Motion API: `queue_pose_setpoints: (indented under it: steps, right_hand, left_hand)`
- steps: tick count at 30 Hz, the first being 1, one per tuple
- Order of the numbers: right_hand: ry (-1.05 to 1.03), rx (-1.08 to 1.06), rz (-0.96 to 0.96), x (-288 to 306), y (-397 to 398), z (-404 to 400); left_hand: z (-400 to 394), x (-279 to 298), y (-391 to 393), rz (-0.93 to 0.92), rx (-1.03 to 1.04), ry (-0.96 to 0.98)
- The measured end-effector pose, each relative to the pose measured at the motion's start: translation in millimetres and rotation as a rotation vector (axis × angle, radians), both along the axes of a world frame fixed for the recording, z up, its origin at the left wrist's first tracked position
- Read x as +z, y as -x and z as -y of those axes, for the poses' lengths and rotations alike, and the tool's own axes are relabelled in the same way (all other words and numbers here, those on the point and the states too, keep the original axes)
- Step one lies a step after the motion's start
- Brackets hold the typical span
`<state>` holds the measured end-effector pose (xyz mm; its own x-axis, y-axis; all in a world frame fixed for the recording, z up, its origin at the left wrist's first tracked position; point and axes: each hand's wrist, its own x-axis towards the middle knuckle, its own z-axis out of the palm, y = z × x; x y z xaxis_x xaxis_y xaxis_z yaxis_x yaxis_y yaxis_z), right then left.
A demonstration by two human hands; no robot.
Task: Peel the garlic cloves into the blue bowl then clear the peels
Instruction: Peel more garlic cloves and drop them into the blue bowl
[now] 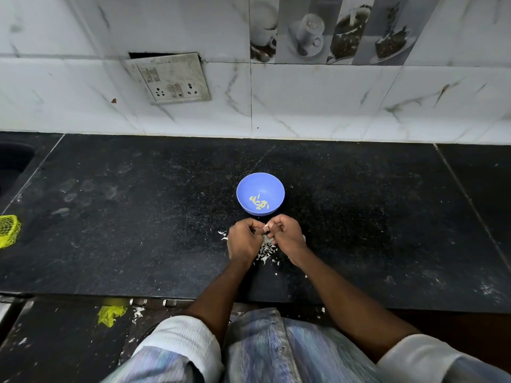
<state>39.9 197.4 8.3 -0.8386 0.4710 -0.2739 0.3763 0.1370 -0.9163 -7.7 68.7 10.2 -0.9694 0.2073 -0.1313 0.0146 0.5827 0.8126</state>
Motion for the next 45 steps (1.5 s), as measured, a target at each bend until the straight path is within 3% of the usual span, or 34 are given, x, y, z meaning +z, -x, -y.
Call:
queue_pose_setpoints:
  steps: [5, 10, 12, 16, 23, 25, 28, 32, 35, 39, 45]
  right_hand:
    - [-0.292, 0.074, -0.068, -2, 4, -6]
    - [-0.204, 0.082, -0.073, -4, 5, -11]
    - [-0.05, 0.041, -0.025, 0, 7, -8]
    - [0.265, -0.006, 0.057, 7, 11, -8]
    - [0.338, -0.037, 0.052, 11, 10, -8]
    - [0.294, -0.025, 0.035, 9, 9, -7]
    - [0.181, 0.014, -0.014, 10, 6, -7]
    - [0.106, 0.044, -0.063, 11, 7, -11]
    - [0.112, 0.043, -0.069, 10, 5, -12]
    - [0.171, -0.024, -0.05, 11, 7, -11]
    - [0.254, -0.069, 0.067, 14, 8, -11]
  left_hand:
    - [-11, 7, 2, 0.407, 0.084, -0.286]
    - [-15, 15, 4, 0.835, 0.242, -0.537]
    - [-16, 13, 4, 0.768, 0.227, -0.538]
    - [-10, 8, 4, 0.247, 0.099, -0.169]
    - [-7, 16, 4, -0.117, -0.075, 0.17]
    - [-10, 13, 7, -0.086, -0.082, 0.205]
    - [-14, 9, 11, 0.079, -0.031, 0.057]
    - [-21, 15, 13, 0.671, 0.149, -0.418]
    - [-22, 16, 15, 0.897, 0.244, -0.539]
    - [-24, 13, 15, 0.879, 0.264, -0.574]
    - [-17, 1, 14, 0.435, 0.097, -0.345]
